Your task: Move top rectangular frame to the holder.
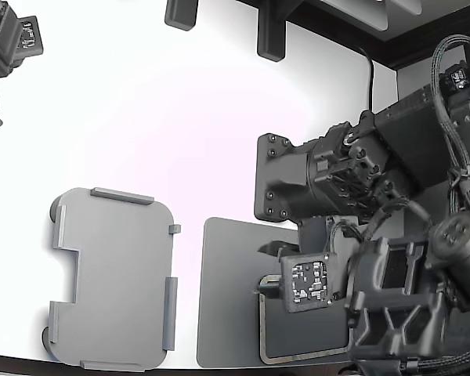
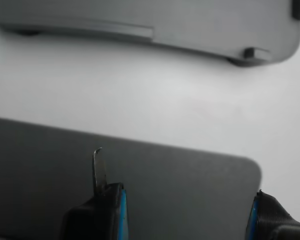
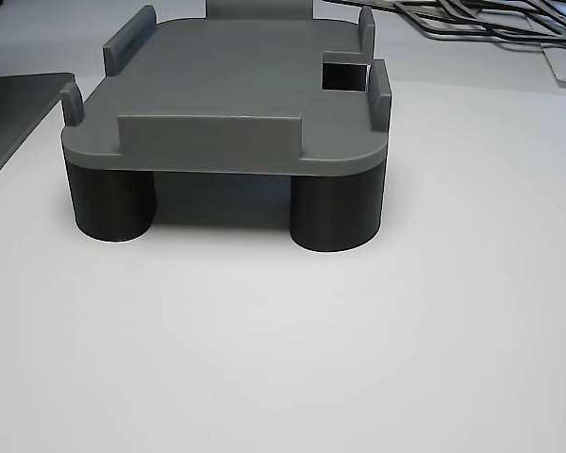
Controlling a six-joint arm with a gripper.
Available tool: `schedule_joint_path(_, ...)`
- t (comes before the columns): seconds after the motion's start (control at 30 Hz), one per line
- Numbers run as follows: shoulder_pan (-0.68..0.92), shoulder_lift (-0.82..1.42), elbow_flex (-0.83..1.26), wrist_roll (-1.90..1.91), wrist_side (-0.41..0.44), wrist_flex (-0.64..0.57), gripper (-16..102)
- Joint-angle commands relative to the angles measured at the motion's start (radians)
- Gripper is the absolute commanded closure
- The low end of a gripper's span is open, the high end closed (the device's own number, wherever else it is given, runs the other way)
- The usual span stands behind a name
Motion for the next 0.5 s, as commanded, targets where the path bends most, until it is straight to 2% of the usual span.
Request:
schedule_joint_path(0.0,0.08,0.034,0.032,0.133,-0.031,-0.006,-14)
schedule_joint_path(0.1,0.169,0.078,0.089,0.232,-0.021,-0.015,-14)
schedule_joint_path(0.33,0.272,0.152,0.261,0.354,-0.1,-0.156,-14)
schedule_joint_path(0.47,0.308,0.118,0.284,0.413,-0.13,-0.176,-14)
